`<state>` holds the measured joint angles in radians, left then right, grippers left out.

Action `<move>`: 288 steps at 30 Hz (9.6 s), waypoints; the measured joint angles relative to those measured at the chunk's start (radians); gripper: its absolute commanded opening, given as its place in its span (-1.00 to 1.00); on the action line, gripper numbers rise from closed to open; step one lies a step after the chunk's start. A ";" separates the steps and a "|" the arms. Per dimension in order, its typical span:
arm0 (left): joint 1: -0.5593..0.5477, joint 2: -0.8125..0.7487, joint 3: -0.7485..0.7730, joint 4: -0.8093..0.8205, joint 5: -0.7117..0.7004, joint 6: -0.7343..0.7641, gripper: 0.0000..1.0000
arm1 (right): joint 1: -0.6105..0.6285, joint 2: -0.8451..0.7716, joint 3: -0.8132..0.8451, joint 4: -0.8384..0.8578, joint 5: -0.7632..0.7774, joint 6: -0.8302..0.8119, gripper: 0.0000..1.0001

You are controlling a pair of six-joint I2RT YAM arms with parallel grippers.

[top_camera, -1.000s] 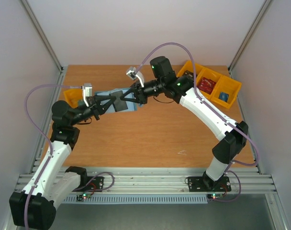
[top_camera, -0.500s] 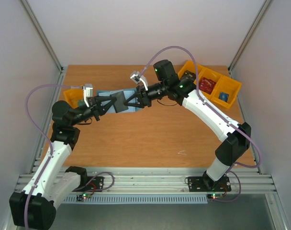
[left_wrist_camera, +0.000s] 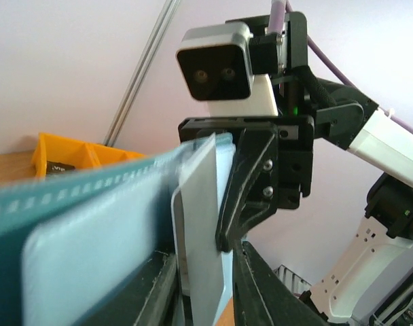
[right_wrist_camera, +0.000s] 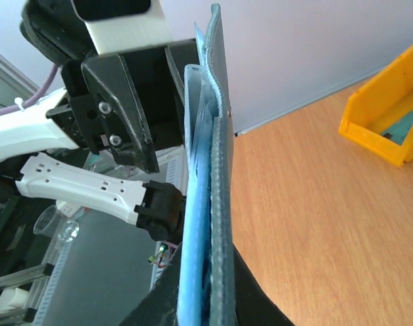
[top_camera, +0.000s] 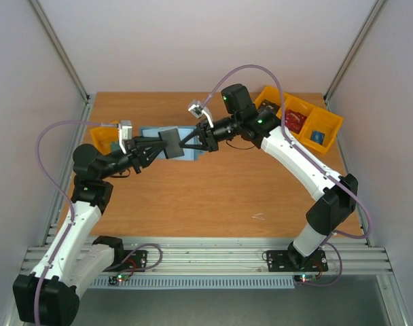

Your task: Take the credit cards out of the card holder

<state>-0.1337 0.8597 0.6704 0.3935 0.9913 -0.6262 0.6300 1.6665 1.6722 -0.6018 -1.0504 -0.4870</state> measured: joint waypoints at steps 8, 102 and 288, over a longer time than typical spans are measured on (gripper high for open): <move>0.000 -0.014 -0.035 -0.001 0.016 0.010 -0.66 | -0.022 -0.031 0.000 0.011 -0.022 0.012 -0.98; 0.094 -0.034 0.018 -0.465 -0.061 0.533 -0.99 | -0.182 0.291 0.009 -0.432 0.440 0.025 -0.09; -0.062 -0.048 -0.123 -0.713 -0.659 1.214 0.99 | -0.635 0.887 0.665 0.115 1.191 -1.041 0.01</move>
<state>-0.1955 0.8120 0.5476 -0.3195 0.3321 0.5880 -0.0048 2.5538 2.3371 -0.4866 0.1410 -1.5276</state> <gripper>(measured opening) 0.994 0.470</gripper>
